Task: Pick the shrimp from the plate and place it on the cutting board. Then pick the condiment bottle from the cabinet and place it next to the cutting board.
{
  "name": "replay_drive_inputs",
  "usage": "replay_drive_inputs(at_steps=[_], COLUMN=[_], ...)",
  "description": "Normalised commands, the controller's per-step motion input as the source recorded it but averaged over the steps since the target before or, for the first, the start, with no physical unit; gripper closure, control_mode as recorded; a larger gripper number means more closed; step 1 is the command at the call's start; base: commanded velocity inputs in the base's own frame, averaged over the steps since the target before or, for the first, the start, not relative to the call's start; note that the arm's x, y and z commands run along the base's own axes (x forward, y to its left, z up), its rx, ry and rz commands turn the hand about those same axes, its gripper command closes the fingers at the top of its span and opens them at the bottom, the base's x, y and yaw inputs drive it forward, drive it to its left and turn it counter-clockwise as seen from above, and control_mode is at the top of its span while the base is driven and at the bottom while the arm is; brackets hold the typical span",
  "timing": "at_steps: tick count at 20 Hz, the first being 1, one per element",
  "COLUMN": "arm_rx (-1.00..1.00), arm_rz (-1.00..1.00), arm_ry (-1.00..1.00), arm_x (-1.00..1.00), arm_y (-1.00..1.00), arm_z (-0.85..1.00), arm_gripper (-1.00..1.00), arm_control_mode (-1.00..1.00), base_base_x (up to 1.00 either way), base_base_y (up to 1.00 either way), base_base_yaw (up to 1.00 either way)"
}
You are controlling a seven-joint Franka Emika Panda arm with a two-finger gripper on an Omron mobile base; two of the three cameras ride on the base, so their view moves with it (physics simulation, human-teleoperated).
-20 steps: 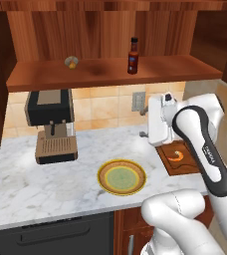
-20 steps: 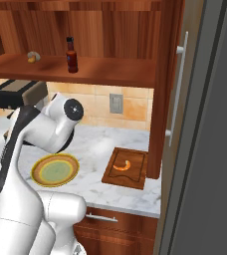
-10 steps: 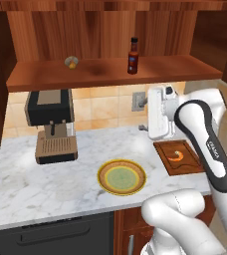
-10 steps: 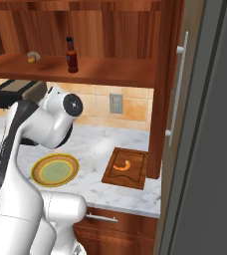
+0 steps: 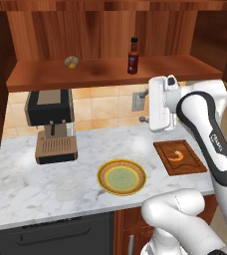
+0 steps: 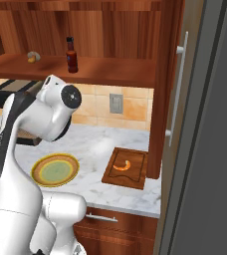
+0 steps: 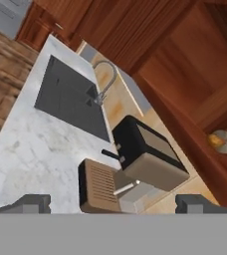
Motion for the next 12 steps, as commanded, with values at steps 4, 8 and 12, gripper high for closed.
replay_drive_inputs(at_steps=[4,8,12], arm_rx=[0.0,0.0,0.01], arm_rz=[0.0,0.0,0.0], arm_ry=[0.0,0.0,0.0], arm_x=[0.0,0.0,0.01], arm_y=[0.0,0.0,0.0], arm_z=[0.27,0.28,0.19], arm_gripper=[-1.0,-1.0,-1.0], arm_control_mode=[-1.0,-1.0,-1.0], base_base_x=[0.0,0.0,0.0], base_base_y=[0.0,0.0,0.0], base_base_yaw=[0.0,0.0,0.0])
